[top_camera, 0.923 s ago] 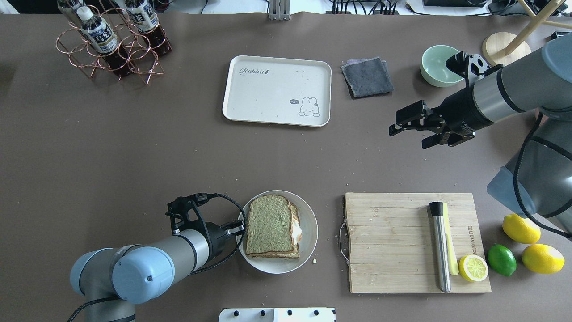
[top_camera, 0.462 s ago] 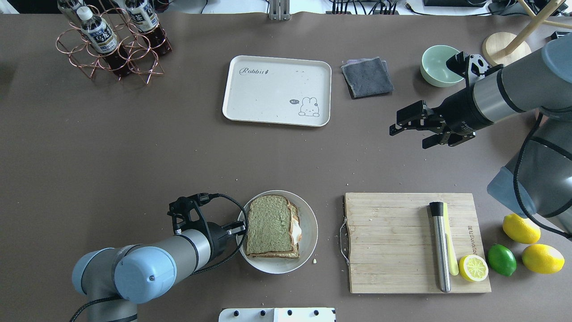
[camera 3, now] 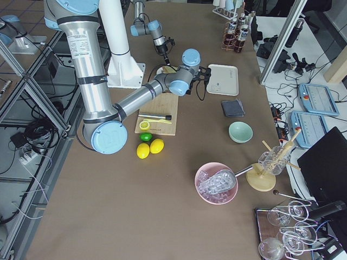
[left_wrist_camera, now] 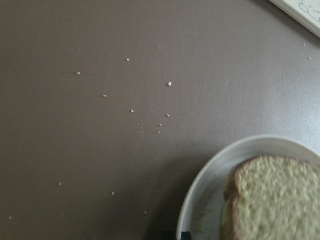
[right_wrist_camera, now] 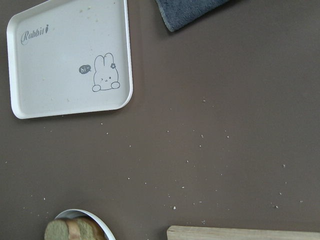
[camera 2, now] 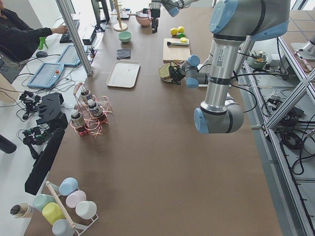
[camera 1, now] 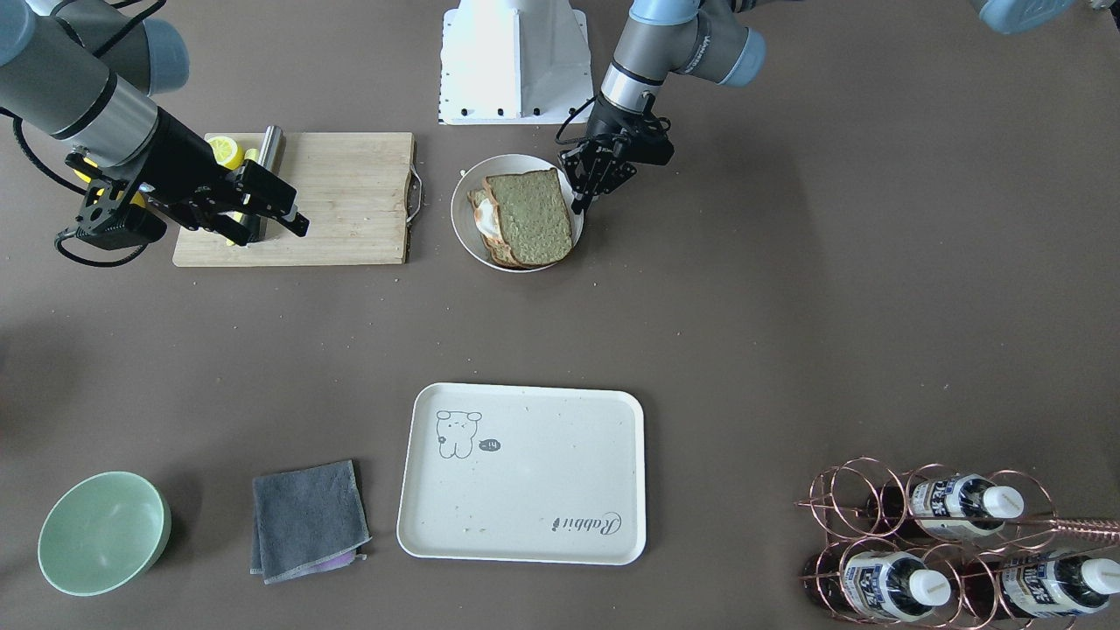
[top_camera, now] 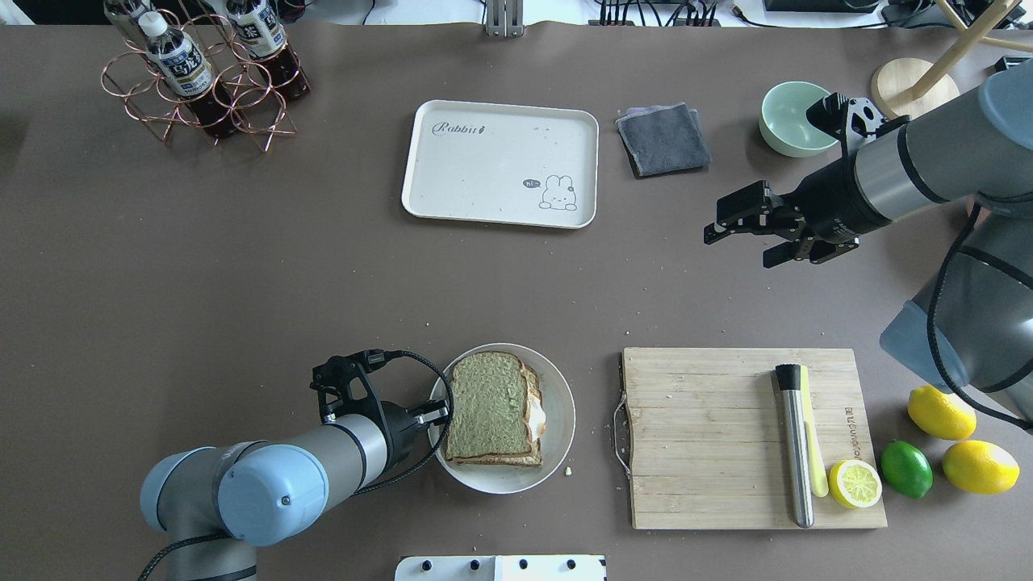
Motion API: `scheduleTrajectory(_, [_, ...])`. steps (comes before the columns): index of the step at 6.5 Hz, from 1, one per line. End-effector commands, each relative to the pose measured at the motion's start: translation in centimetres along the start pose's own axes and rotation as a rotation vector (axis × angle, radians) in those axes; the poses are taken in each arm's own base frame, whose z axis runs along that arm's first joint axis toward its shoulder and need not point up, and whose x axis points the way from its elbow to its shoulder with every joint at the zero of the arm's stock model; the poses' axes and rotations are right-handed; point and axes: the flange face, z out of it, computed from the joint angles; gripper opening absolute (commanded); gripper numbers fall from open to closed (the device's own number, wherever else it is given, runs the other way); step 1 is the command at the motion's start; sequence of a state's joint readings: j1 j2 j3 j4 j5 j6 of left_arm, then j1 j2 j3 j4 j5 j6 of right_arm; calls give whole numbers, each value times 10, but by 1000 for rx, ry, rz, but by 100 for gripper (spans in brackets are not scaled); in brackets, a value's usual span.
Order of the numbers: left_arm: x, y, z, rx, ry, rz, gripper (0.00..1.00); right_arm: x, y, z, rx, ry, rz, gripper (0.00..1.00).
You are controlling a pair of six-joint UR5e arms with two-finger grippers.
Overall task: Make sandwich and place on tray
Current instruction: 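Carry the plate with the left gripper onto the rabbit-print tray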
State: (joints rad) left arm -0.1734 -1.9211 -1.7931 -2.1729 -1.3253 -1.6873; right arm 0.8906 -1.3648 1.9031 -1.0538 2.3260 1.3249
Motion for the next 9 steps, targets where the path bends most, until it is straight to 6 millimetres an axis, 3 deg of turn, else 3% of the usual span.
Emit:
scheduleTrajectory(1, [6,-2,-5,-5,14,-5,0,1,0,0,1,1,0,99])
scheduleTrajectory(3, [31,-33,-39,-51,73,-38,0,2,-1,0,0,2,2,99])
scheduleTrajectory(4, [36,-61,-51,-55,51,-52,0,1,0,-1,-2,0,1,99])
scheduleTrajectory(6, [33,-121,-46,13,-18,-84,0,2,-1,0,-1,1,2,99])
scheduleTrajectory(7, [62,-149,-29,54,-50,-110,0,1,0,-1,11,3,1,99])
scheduleTrajectory(8, [80,-197,0,121,-87,-148,0,2,0,2,9,7,2,99])
scheduleTrajectory(9, [83,-223,24,158,-98,-165,0,5,1,7,28,19,1,99])
